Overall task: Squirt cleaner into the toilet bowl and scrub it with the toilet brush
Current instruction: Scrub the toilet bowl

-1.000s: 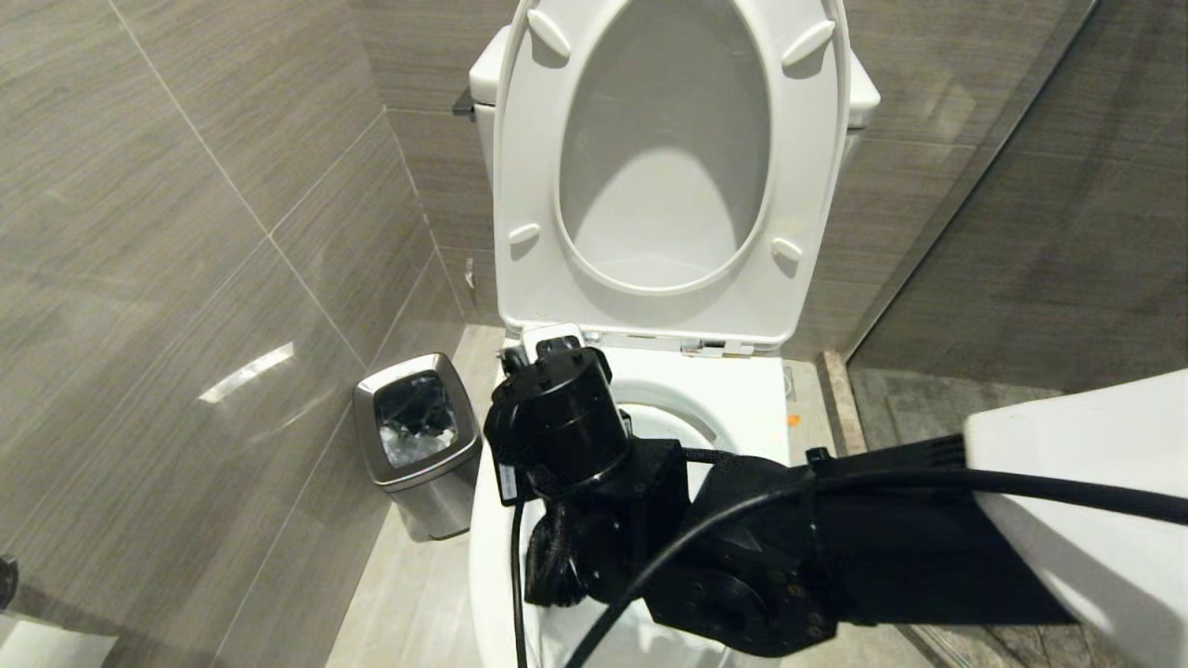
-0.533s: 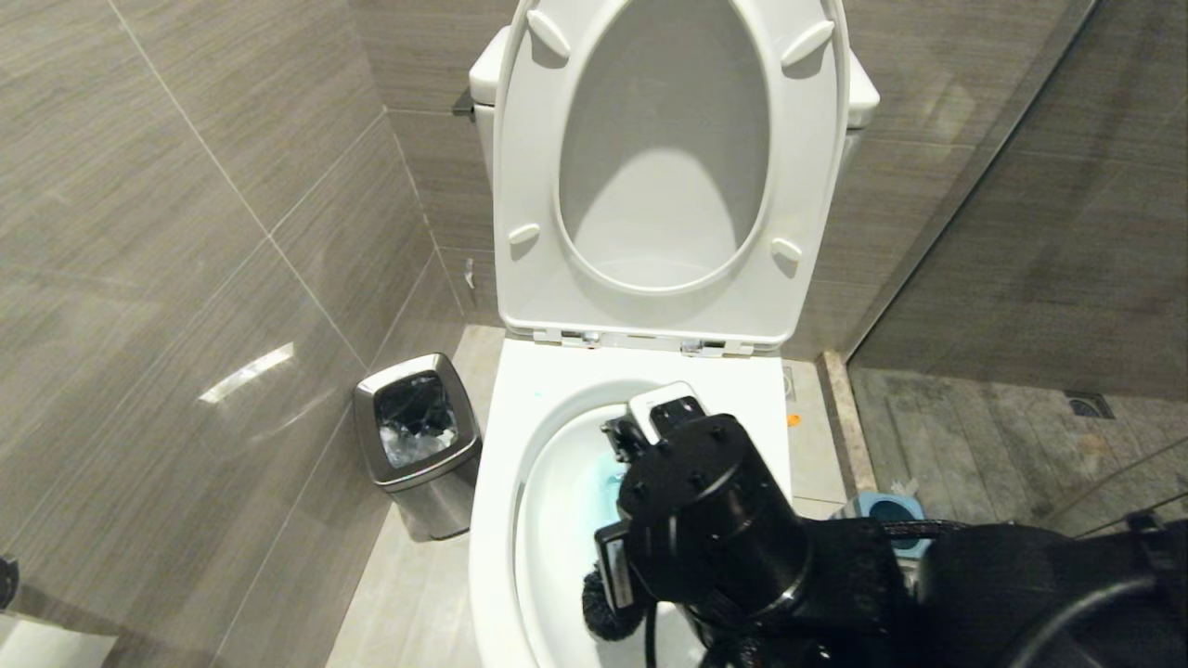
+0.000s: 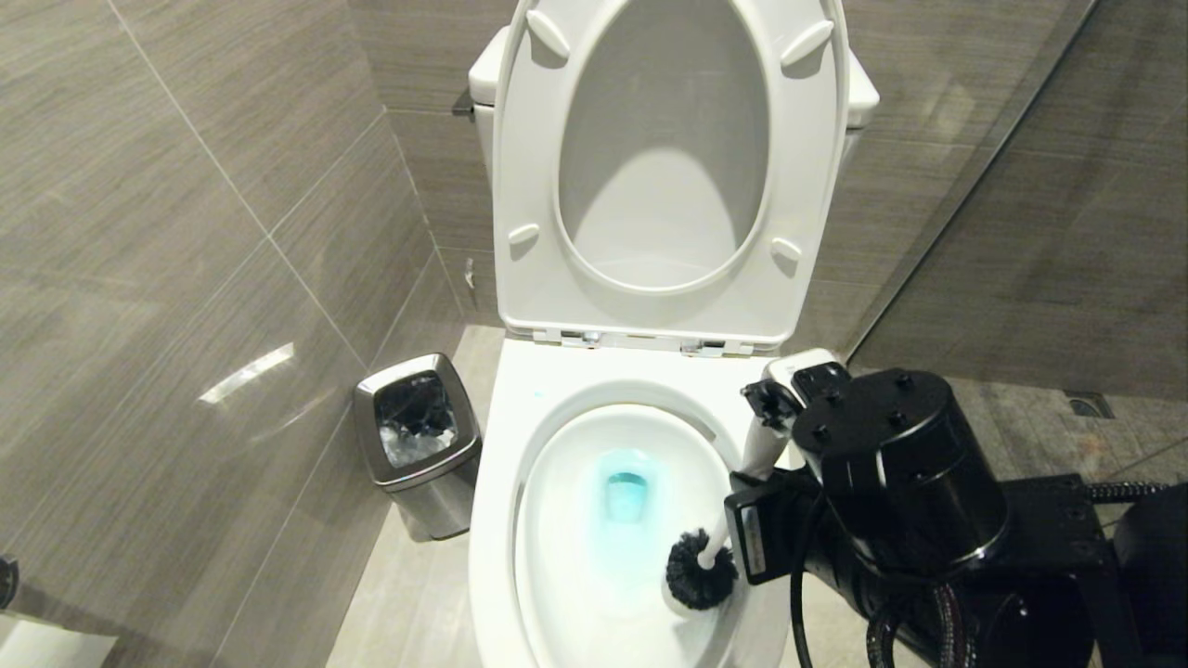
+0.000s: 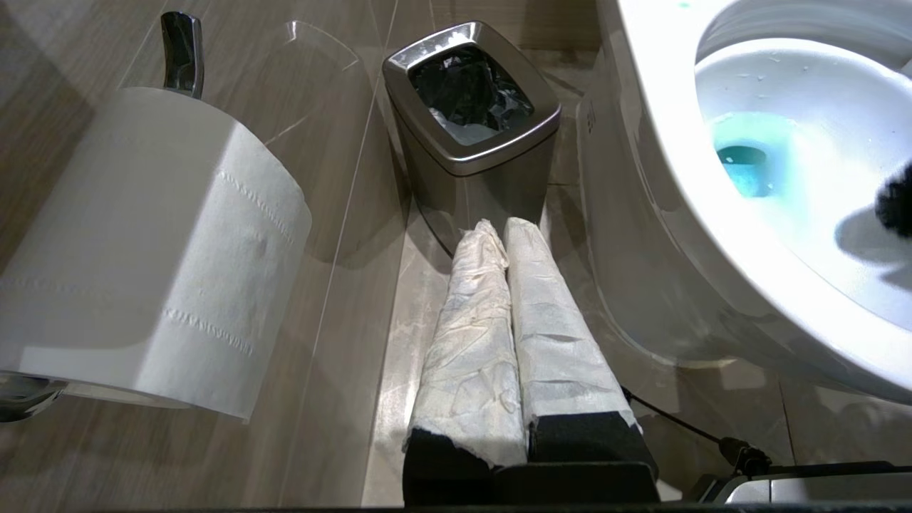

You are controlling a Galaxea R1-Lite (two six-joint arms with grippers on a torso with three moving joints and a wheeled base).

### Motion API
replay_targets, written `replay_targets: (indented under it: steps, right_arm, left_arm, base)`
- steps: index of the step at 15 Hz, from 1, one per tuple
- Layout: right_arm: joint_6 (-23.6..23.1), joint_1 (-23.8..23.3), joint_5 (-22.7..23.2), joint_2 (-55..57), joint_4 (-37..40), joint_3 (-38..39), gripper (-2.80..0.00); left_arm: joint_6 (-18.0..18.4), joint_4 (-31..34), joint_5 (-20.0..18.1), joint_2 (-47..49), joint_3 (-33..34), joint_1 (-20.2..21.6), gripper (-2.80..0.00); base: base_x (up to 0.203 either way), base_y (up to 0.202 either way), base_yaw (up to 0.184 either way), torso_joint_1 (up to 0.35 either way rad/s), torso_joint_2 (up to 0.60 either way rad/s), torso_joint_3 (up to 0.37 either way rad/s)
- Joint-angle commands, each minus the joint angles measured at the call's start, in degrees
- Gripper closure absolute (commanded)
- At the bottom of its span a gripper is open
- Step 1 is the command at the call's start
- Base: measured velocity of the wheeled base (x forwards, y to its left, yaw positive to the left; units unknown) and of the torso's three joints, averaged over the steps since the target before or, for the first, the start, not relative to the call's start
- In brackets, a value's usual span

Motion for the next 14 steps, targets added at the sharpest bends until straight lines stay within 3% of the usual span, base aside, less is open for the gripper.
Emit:
replay_targets:
  steps: [1, 7, 10, 14]
  right_arm:
    - [-0.93, -3.15, -0.23, 1.38, -2.39, -0.81, 0.0]
    - [-4.41, -4.16, -0.8, 9.15, -15.05, -2.56, 0.0]
    - [-6.95, -5.07, -0.81, 14.83, -20.64, -8.25, 0.0]
    - [-9.17, -5.61, -0.84, 19.7, -22.3, -17.01, 0.0]
  left_arm:
    - [0.01, -0.05, 0.0, -0.01, 0.01, 0.08, 0.0]
    - [-0.16, -0.44, 0.16, -0.01, 0.1, 0.0, 0.0]
    - [-0.6, -0.49, 0.35, -0.01, 0.1, 0.08, 0.0]
    - [-0.51, -0.49, 0.27, -0.01, 0.1, 0.05, 0.0]
  base:
    - [0.0, 0.0, 0.0, 0.0, 0.0, 0.0]
    - [0.0, 0.0, 0.0, 0.0, 0.0, 0.0]
    - [0.0, 0.0, 0.0, 0.0, 0.0, 0.0]
    - [0.0, 0.0, 0.0, 0.0, 0.0, 0.0]
